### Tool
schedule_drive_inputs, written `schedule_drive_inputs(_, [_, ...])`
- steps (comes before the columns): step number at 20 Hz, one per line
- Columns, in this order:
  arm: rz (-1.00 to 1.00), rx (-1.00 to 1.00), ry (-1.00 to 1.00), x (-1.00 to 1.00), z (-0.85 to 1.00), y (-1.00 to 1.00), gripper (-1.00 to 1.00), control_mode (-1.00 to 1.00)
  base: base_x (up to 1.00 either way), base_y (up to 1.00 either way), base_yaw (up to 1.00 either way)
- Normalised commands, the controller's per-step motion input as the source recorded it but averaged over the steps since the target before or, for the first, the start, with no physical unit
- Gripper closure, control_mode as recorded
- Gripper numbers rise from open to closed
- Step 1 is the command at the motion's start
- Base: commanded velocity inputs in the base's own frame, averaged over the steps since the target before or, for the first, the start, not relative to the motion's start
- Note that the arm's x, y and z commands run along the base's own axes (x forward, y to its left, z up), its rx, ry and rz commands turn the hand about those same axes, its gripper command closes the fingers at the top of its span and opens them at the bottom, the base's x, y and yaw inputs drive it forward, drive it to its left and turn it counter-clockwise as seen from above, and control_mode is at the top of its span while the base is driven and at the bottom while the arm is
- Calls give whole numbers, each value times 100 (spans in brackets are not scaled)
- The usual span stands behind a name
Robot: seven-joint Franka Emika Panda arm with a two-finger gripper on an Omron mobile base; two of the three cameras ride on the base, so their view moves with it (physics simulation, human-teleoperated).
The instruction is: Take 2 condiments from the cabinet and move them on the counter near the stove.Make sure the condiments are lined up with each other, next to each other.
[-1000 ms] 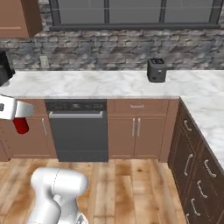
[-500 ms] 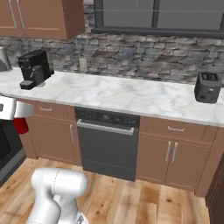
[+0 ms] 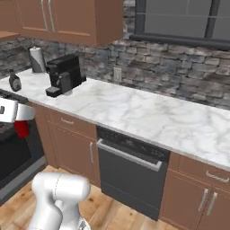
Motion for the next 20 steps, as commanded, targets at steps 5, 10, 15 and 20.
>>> schedule_drive_inputs(5, [0,0,0,0,0,0,100,100,61,21,48])
schedule_drive_inputs(10, [0,0,0,0,0,0,100,100,61,22,48])
schedule_drive_inputs(15, [0,0,0,0,0,0,100,100,67,15,47])
schedule_drive_inputs(20, [0,0,0,0,0,0,100,100,65,25,44])
